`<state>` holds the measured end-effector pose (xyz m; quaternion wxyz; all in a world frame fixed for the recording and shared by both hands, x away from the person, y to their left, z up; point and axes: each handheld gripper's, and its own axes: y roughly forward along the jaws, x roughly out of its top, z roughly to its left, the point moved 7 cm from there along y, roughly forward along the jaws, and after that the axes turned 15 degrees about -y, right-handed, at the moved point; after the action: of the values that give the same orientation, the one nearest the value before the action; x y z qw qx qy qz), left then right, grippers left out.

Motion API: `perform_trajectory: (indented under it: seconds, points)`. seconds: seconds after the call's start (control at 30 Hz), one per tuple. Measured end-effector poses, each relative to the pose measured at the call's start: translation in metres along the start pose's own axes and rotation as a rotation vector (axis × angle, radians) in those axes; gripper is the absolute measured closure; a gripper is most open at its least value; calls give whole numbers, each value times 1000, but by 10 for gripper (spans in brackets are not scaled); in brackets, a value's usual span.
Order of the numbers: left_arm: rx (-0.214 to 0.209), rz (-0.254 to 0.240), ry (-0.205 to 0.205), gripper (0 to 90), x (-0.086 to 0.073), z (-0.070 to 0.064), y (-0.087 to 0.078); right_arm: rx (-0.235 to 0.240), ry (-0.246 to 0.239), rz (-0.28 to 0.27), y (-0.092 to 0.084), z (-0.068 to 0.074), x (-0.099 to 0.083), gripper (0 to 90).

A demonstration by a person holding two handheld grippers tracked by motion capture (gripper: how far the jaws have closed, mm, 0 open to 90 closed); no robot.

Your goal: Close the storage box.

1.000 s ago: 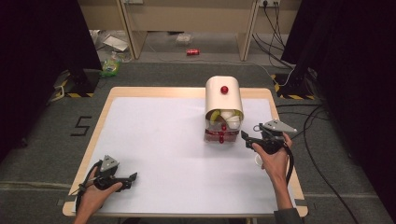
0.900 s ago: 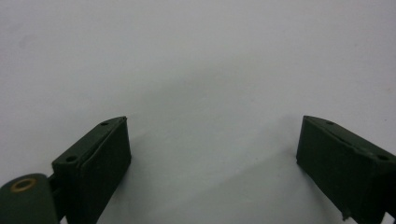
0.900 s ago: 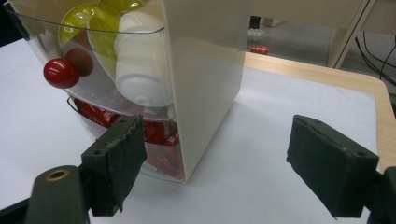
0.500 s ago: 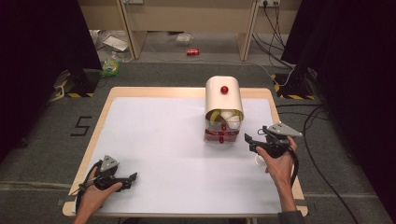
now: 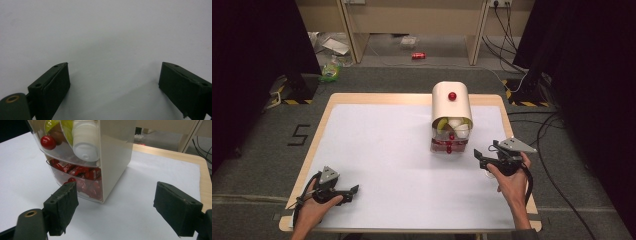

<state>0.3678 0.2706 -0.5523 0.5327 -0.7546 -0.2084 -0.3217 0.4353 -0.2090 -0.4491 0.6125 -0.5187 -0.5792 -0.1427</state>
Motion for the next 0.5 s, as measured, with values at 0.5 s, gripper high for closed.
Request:
perform_trajectory:
  seconds: [0.5]
  points:
    - [0, -1, 0, 91, 0, 0, 0, 13, -3, 15, -2, 6, -6, 197]
